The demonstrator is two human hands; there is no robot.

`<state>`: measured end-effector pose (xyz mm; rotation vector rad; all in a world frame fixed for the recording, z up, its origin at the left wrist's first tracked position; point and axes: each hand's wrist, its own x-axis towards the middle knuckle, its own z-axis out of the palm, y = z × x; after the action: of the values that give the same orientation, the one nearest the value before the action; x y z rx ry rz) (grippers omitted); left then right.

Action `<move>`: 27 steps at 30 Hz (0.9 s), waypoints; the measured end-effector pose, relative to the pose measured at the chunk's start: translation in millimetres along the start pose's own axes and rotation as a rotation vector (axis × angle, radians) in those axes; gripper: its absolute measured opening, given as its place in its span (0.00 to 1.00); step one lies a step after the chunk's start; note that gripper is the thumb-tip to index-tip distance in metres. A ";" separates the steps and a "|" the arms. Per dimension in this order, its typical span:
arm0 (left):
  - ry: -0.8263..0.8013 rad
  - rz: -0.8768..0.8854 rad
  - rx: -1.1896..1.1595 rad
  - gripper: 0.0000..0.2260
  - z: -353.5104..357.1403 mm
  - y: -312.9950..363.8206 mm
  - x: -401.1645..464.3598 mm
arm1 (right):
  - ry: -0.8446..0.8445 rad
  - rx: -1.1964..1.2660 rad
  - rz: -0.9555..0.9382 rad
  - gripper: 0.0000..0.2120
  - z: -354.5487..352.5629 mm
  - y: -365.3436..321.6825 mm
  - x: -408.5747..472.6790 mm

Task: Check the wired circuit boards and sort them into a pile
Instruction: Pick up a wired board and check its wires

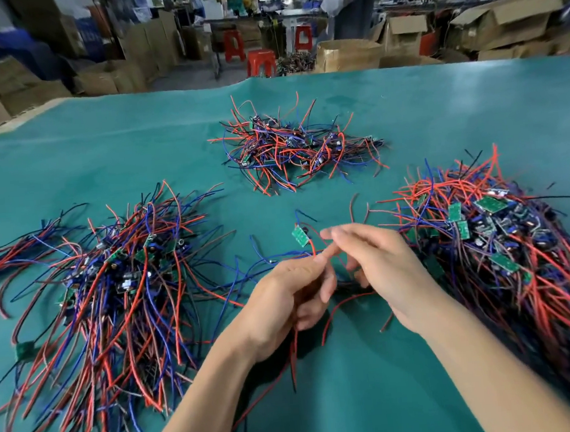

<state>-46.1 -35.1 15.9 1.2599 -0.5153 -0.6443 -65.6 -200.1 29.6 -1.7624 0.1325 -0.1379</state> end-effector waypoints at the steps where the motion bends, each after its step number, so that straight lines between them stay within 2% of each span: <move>1: -0.024 -0.001 0.005 0.18 -0.2 0.7 -0.7 | 0.059 -0.085 -0.075 0.11 -1.4 -0.2 0.9; 3: -0.061 -0.008 0.014 0.18 -0.8 1.6 -2.0 | 0.104 -0.189 -0.143 0.12 -6.3 -2.6 1.7; 5: -0.081 -0.017 0.016 0.18 -1.6 2.3 -2.9 | 0.022 -0.231 -0.130 0.13 -6.7 -2.5 1.2; 8: -0.102 -0.032 0.013 0.18 -3.0 1.9 -3.4 | -0.095 -0.208 -0.095 0.05 0.6 1.4 0.7; 11: -0.120 -0.030 0.014 0.20 -3.4 1.7 -2.3 | -0.056 -0.216 -0.156 0.08 4.4 2.7 2.0; 14: 0.011 -0.052 0.024 0.23 -3.2 1.4 1.5 | 0.007 -0.054 -0.188 0.05 0.6 -3.1 2.1; 15: 0.082 -0.049 0.022 0.22 -3.4 0.8 2.9 | 0.020 0.028 -0.182 0.03 -3.3 -6.3 1.4; 18: 0.219 -0.026 -0.027 0.13 -3.4 -0.8 3.4 | 0.040 0.136 -0.172 0.07 -18.3 -14.0 -1.8; 21: 0.235 0.010 -0.136 0.13 -2.4 -2.3 2.7 | 0.004 0.059 -0.197 0.07 -24.7 -17.5 -5.3; 24: 0.247 0.030 -0.137 0.16 -1.4 -1.6 3.3 | -0.080 -0.069 -0.228 0.06 -23.0 -16.5 -7.0; 27: 0.241 0.028 -0.088 0.11 -1.6 -1.5 3.7 | -0.003 -0.188 -0.284 0.08 -21.0 -11.1 -5.1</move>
<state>-42.7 -36.8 14.1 1.2249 -0.3011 -0.4782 -73.9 -217.4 44.5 -1.9622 -0.1124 -0.3376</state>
